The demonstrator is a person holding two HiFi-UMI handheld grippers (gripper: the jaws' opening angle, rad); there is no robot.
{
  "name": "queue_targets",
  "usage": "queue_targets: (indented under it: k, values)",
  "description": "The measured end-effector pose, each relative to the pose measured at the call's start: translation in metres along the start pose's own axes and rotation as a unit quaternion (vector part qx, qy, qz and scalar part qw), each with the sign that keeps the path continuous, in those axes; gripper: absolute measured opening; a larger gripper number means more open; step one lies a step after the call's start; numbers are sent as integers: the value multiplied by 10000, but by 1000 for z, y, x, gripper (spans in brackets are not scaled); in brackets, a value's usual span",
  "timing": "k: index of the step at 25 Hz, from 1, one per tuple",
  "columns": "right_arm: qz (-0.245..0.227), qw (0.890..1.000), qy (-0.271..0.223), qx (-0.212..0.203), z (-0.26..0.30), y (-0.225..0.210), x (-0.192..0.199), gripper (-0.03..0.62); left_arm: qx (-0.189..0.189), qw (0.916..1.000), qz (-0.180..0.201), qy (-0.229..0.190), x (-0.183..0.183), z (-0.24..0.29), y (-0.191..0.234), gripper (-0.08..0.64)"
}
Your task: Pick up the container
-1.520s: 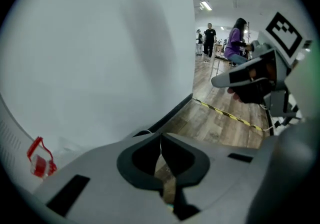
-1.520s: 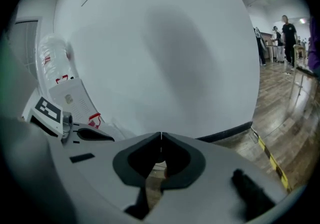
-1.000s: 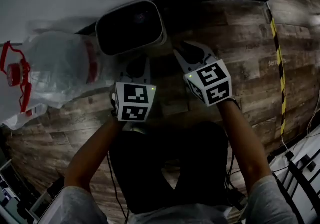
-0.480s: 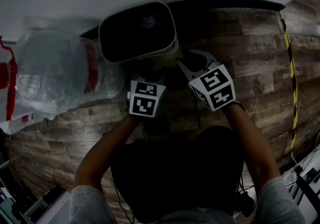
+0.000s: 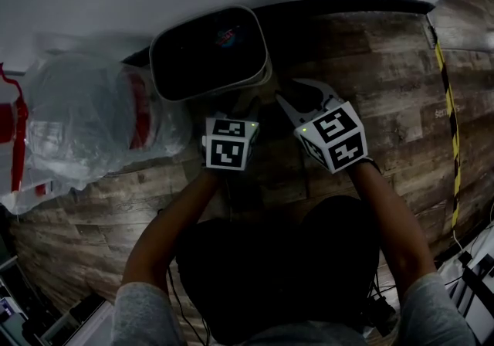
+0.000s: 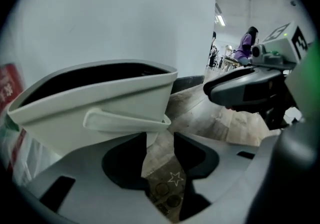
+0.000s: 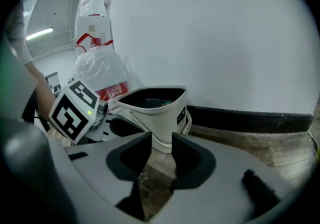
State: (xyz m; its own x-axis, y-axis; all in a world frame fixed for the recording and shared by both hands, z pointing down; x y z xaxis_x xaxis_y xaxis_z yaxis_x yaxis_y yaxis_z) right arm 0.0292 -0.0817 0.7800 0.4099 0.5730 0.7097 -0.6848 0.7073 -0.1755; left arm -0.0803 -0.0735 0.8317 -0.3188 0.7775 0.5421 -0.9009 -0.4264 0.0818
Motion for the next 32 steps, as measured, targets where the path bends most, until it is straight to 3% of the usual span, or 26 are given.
queue_targets:
  k: [3, 6, 11, 16, 19, 22, 24, 26, 32]
  values:
    - [0, 10000, -47, -6, -2, 2, -2, 120, -39, 9998, -192, 25, 2, 4, 9, 178]
    - [3, 10000, -85, 4, -5, 1, -3, 120, -62, 9999, -101, -34, -4, 2, 10, 176]
    - [92, 9998, -148, 106, -12, -6, -3, 121, 44, 9995, 291, -95, -8, -7, -3, 178]
    - [959, 9944, -450, -40, -22, -23, -16, 138, 135, 9919, 1149, -523, -18, -28, -28, 176]
    - [1204, 9920, -382, -64, -21, -23, -12, 144, 340, 9953, 904, 65, 3, -9, -30, 179]
    - [916, 9955, -240, -83, -16, -13, -8, 144, 124, 9988, 309, 352, 19, 8, -9, 194]
    - [799, 9965, -222, -97, -15, -10, -7, 144, -48, 9998, 126, 172, 12, 9, 3, 199]
    - [763, 9968, -238, -73, -16, -12, -7, 144, -68, 9998, 201, -49, 0, 6, 4, 199]
    - [872, 9957, -314, -23, -15, -14, -9, 144, 263, 9985, 264, -404, -10, -1, -6, 202]
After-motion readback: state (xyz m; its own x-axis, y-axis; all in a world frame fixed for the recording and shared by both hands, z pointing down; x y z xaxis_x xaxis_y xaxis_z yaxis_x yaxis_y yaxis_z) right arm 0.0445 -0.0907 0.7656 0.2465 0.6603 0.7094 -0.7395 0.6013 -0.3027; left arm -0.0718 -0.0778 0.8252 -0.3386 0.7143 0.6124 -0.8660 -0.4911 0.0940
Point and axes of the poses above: the fingertips, and each gripper's own axes: z forward along the fingers, y to its left, x out of its underside, the point moved 4 cm from there along -z, backward along the fingers, and after that the axes turned 9 degrees about y, right-handed, at the moved point
